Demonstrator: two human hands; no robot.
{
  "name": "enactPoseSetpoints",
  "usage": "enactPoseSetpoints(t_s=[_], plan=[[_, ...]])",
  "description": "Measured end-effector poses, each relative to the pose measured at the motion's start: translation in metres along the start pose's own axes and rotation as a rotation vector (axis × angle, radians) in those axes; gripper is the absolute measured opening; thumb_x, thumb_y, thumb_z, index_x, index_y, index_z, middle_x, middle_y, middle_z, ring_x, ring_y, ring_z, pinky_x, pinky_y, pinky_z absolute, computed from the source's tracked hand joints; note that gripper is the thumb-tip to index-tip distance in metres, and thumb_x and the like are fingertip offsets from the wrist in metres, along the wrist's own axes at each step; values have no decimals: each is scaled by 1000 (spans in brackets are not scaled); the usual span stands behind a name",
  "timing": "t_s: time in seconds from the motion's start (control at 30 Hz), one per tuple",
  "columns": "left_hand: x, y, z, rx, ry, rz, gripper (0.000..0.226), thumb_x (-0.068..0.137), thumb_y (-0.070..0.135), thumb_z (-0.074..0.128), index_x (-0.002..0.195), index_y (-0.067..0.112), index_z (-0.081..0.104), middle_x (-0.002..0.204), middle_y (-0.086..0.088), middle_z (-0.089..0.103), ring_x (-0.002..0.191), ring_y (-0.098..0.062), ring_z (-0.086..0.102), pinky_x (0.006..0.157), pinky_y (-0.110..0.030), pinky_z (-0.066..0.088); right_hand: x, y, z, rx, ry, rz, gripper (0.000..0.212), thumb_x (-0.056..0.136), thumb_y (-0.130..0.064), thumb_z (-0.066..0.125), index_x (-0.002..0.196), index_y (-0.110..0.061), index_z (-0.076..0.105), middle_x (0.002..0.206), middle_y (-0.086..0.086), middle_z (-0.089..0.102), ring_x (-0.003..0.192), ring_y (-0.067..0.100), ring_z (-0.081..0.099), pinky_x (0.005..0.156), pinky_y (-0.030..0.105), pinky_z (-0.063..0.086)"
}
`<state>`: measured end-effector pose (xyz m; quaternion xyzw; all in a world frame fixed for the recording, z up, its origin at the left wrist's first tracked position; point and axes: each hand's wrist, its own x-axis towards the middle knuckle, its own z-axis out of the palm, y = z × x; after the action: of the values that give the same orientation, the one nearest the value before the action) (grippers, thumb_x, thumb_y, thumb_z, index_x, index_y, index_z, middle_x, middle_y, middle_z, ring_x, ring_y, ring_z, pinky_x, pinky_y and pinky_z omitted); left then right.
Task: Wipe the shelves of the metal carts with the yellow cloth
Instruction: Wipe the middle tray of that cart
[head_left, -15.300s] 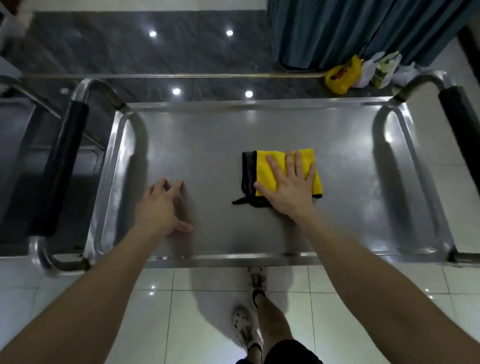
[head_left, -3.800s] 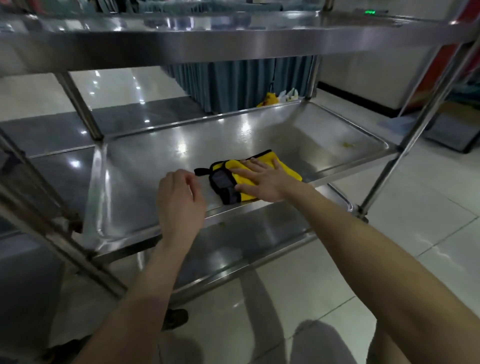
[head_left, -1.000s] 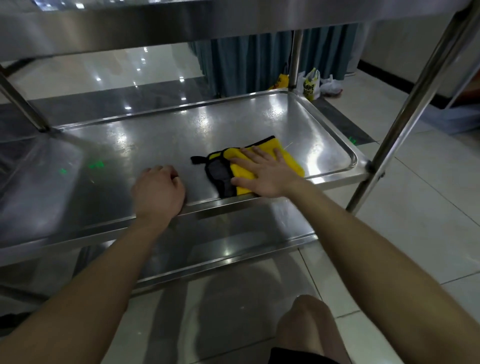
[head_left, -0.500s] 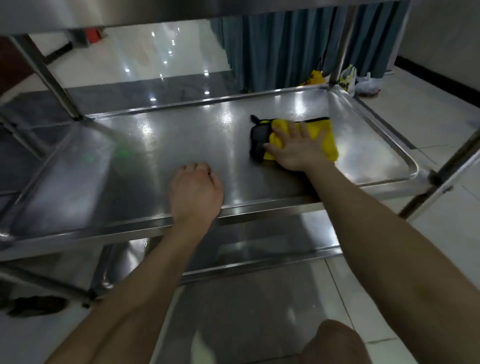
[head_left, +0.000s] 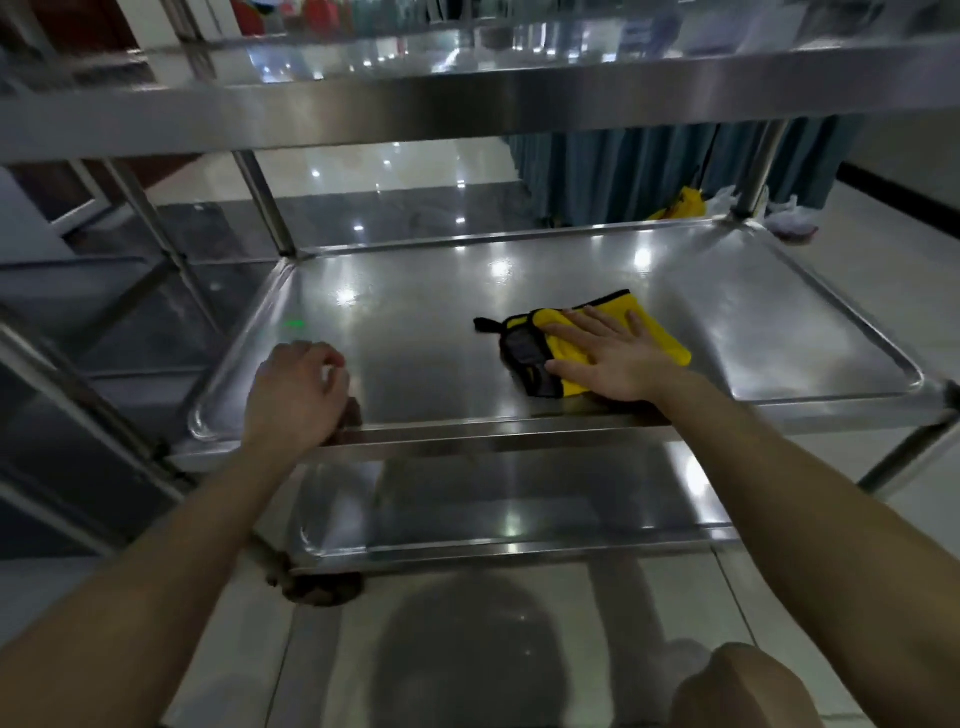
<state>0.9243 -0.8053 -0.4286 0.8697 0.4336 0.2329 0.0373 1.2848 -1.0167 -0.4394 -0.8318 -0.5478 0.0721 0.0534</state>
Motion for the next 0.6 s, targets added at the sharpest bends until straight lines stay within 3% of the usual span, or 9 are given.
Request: enactPoseSetpoints(t_s=[0.07, 0.27, 0.43, 0.6], plan=[[-5, -30, -1, 39, -2, -4, 44, 94, 39, 43, 109, 14, 76, 111, -17, 71, 109, -42, 62, 97, -52, 51, 12, -6, 0, -8, -26, 66, 88, 81, -98, 11, 161, -65, 0, 179, -17, -3, 165, 11, -10, 128, 64, -11], [-12, -34, 13, 86, 72, -13, 18, 99, 30, 58, 106, 22, 72, 111, -10, 68, 105, -37, 60, 92, -49, 49, 85, -73, 8, -62, -13, 179, 103, 69, -104, -4, 163, -60, -4, 179, -10, -8, 166, 22, -10, 122, 76, -8], [-11, -35, 15, 94, 84, -44, 26, 100, 32, 50, 111, 24, 72, 116, -7, 67, 110, -35, 59, 93, -47, 47, 111, -179, 27, -44, -35, -6, 94, 77, -102, 5, 162, -62, -1, 180, -10, -6, 166, 22, -9, 121, 75, -11], [-14, -41, 13, 31, 65, -39, 33, 101, 29, 46, 117, 19, 73, 118, -9, 67, 113, -36, 57, 95, -50, 45, 44, -214, 39, -20, -16, -203, 89, 82, -97, 10, 163, -61, 10, 179, -14, 2, 166, 17, -2, 126, 69, -7]])
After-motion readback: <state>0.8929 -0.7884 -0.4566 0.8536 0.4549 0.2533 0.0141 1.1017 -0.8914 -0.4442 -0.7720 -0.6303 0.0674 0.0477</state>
